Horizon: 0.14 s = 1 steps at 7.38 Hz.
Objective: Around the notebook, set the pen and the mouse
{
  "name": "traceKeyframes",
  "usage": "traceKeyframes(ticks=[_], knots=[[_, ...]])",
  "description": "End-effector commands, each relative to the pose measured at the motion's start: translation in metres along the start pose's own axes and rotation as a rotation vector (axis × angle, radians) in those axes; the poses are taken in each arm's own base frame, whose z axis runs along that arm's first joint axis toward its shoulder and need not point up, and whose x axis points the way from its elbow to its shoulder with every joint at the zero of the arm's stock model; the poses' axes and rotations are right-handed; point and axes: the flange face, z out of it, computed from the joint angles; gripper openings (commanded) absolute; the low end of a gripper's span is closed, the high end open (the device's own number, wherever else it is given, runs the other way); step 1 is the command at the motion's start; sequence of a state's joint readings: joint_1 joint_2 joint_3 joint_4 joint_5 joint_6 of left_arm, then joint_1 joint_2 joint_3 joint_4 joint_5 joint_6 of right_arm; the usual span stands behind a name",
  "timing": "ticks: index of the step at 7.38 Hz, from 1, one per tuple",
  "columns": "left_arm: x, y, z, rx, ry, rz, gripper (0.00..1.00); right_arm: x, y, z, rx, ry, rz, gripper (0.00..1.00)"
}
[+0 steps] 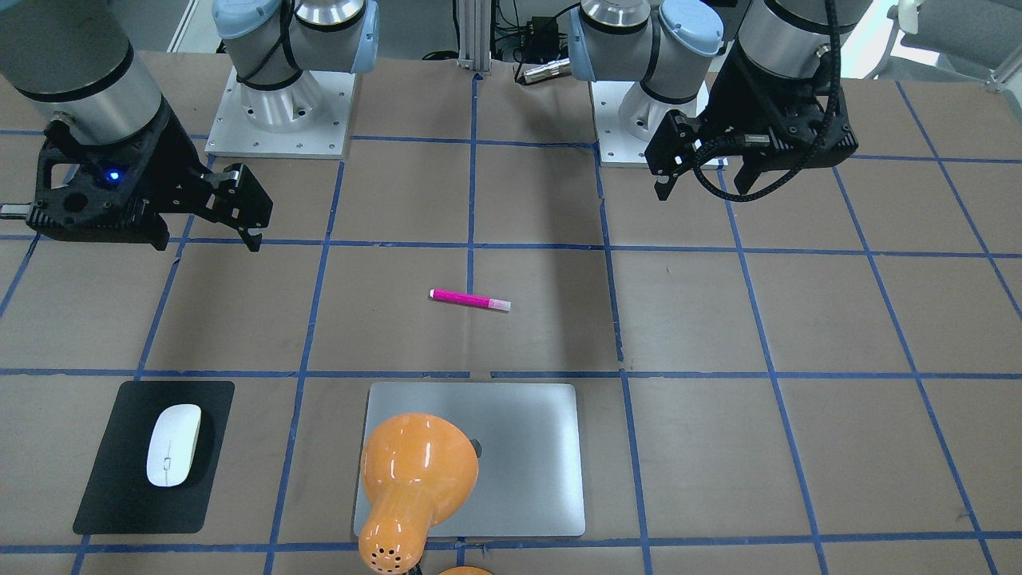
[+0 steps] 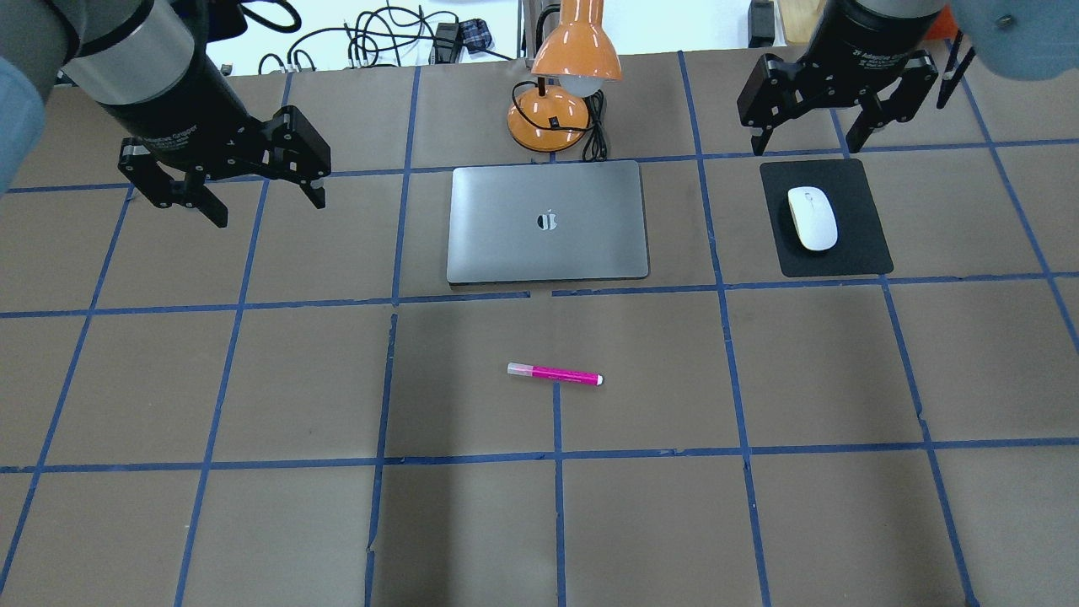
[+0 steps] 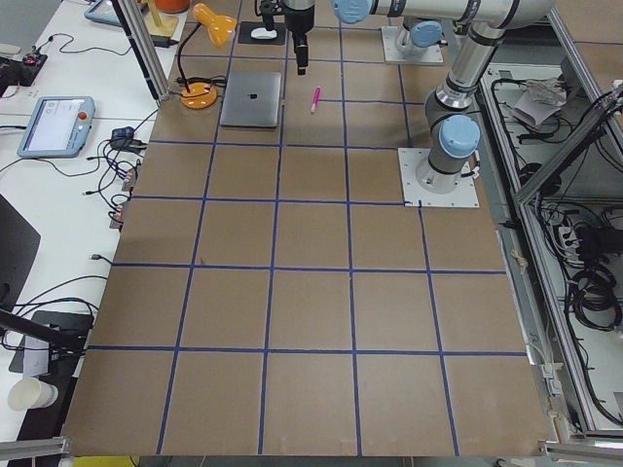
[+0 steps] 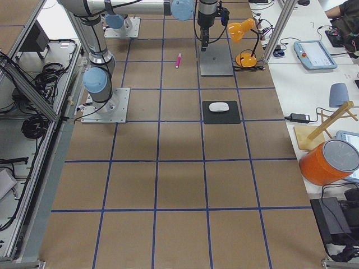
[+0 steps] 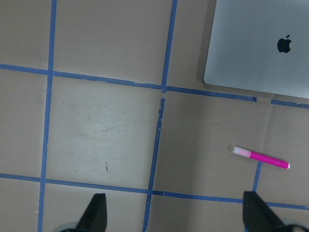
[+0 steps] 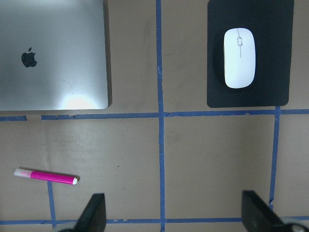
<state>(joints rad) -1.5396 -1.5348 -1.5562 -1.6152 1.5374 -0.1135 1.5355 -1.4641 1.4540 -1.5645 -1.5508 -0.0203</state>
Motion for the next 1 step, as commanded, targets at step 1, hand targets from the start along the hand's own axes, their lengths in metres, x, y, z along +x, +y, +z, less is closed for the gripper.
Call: traceKeyframes(ticks=[1], knots=[[0.0000, -0.0002, 0.0000, 0.000, -0.003, 0.001, 1.00, 0.0000, -0.0001, 0.0012, -0.002, 0.000, -0.001, 1.00]])
